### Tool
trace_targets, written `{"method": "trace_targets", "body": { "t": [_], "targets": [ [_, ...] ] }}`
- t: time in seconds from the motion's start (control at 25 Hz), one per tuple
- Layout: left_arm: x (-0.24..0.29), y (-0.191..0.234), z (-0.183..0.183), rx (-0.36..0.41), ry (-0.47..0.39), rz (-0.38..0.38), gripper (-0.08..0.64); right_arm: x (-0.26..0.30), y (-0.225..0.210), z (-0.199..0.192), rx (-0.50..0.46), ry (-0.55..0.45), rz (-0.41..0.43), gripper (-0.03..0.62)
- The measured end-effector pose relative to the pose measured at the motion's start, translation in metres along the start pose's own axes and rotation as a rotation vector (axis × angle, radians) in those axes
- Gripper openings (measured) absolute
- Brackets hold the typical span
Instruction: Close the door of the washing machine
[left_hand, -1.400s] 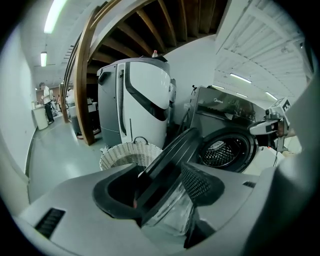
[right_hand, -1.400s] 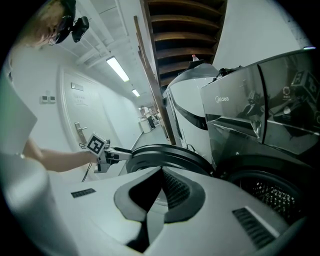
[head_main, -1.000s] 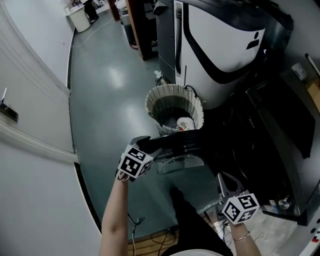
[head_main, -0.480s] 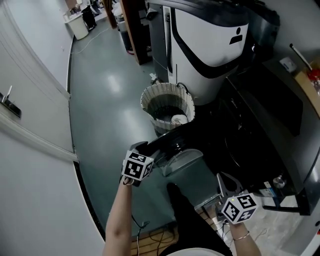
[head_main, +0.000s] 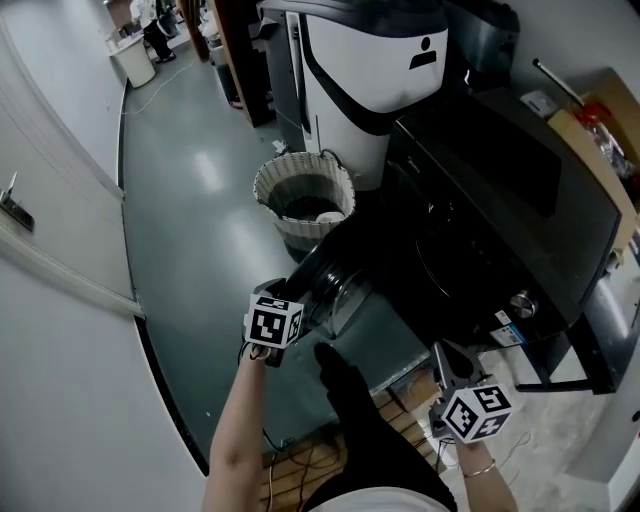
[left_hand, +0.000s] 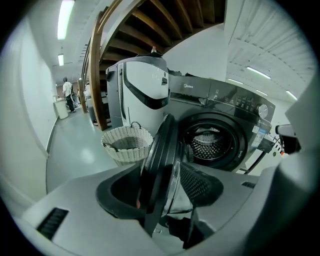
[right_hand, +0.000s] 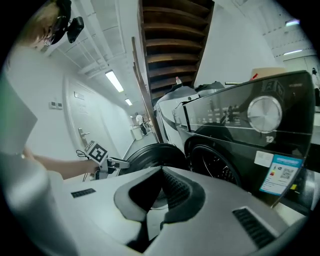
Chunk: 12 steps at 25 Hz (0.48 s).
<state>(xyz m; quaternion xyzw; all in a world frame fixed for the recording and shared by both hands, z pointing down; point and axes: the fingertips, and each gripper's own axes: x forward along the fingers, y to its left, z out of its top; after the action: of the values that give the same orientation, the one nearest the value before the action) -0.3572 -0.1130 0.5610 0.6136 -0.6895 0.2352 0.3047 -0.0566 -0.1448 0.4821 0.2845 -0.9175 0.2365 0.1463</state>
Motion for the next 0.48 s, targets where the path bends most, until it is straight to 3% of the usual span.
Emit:
{"method": "trace_targets", "body": {
  "t": [0.24, 0.48],
  "targets": [
    [-0.001, -0.057, -0.015, 0.000, 0.002, 0.024, 0.262, -0.070, -0.030, -0.028, 0.038, -0.021, -0.075, 0.008],
    [-0.009, -0.110, -0.022, 0.004, 0.012, -0.030, 0.262, -0.125, -0.044, -0.042, 0.069, -0.030, -0.138, 0.008]
  ]
}}
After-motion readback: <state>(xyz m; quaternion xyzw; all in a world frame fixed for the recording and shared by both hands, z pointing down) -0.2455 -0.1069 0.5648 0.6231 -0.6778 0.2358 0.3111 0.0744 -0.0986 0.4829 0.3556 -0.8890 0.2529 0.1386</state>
